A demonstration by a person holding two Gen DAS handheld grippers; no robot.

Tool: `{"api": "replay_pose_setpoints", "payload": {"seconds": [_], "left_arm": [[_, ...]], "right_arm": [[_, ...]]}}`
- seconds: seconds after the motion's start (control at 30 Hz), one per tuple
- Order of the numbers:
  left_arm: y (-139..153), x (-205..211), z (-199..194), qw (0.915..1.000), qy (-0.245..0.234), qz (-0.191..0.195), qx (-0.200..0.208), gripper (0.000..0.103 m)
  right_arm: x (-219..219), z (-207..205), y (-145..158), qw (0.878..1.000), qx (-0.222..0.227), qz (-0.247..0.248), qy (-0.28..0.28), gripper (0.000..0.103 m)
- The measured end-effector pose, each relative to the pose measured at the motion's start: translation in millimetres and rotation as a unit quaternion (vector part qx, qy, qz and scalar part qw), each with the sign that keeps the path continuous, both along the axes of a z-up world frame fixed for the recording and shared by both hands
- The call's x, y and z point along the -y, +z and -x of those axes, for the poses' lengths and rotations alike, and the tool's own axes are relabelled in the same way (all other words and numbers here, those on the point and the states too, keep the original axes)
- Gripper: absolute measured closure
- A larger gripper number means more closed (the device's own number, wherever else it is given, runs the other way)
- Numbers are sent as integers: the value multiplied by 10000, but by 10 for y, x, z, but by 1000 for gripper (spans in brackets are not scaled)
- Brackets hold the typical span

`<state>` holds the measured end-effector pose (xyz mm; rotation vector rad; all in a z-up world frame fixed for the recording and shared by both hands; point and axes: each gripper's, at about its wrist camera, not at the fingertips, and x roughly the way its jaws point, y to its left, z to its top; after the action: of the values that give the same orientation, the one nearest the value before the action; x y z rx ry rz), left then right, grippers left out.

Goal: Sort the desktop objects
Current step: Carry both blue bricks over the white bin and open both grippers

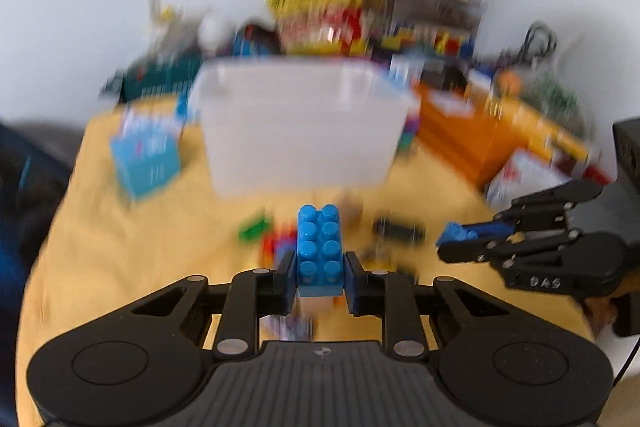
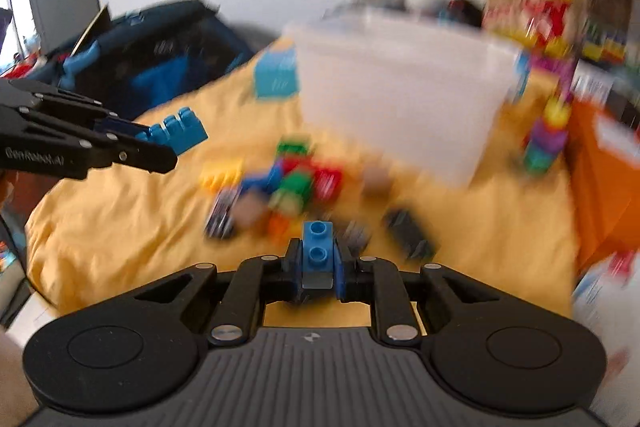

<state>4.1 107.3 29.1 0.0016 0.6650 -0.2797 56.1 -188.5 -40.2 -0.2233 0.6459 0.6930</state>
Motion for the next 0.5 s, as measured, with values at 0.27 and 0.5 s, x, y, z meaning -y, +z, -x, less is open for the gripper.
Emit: {"api": "replay_pose_setpoints", "payload": {"seconds": [0.27,0.5], "left_arm": [[652,77,-804,9949,-166,-209,978,76],[703,176,-1707,9957,-98,-332,856,76]], "right_arm": [[9,-736,658,9920,1148,-260,-448,86],[-145,-1446,791,9880,1280,-256,-831,86]]}}
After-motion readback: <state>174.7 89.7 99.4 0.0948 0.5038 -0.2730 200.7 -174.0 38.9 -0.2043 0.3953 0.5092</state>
